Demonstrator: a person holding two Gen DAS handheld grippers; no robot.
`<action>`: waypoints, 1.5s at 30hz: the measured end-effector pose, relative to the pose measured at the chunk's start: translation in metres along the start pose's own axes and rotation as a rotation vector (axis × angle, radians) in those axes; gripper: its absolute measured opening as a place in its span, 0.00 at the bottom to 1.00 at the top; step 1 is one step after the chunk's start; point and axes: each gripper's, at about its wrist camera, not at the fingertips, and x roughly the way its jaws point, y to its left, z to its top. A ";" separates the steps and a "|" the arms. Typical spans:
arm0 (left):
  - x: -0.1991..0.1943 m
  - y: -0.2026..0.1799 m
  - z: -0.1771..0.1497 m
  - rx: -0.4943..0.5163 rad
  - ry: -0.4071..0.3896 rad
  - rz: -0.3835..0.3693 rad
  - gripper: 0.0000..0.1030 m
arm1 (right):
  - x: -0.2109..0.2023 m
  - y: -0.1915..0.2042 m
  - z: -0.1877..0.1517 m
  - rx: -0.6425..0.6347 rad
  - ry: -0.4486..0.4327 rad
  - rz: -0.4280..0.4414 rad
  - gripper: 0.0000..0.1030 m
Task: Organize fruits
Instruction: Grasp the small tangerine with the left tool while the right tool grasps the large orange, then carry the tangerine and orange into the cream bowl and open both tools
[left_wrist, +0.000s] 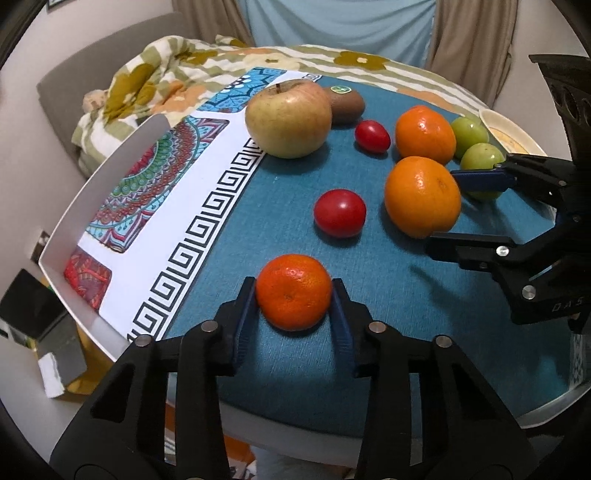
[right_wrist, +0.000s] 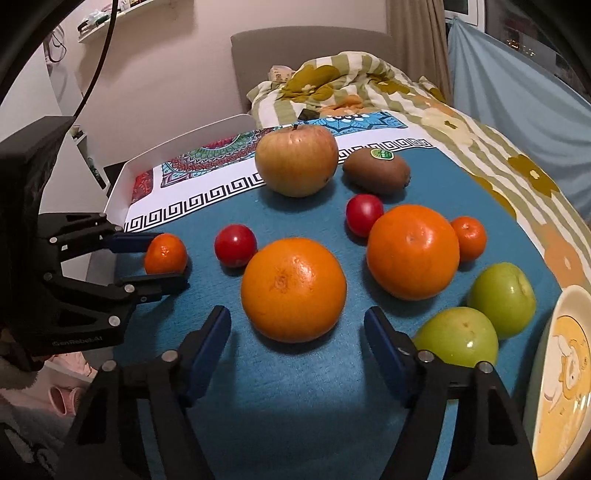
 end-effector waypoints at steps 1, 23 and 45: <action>0.000 0.000 0.000 -0.002 0.002 0.001 0.42 | 0.000 0.001 0.000 -0.003 -0.003 0.000 0.68; -0.017 0.020 0.002 -0.034 0.001 0.054 0.41 | -0.001 0.015 0.014 -0.055 -0.022 -0.045 0.53; -0.092 -0.051 0.109 0.146 -0.199 -0.058 0.41 | -0.164 -0.039 0.013 0.241 -0.234 -0.254 0.53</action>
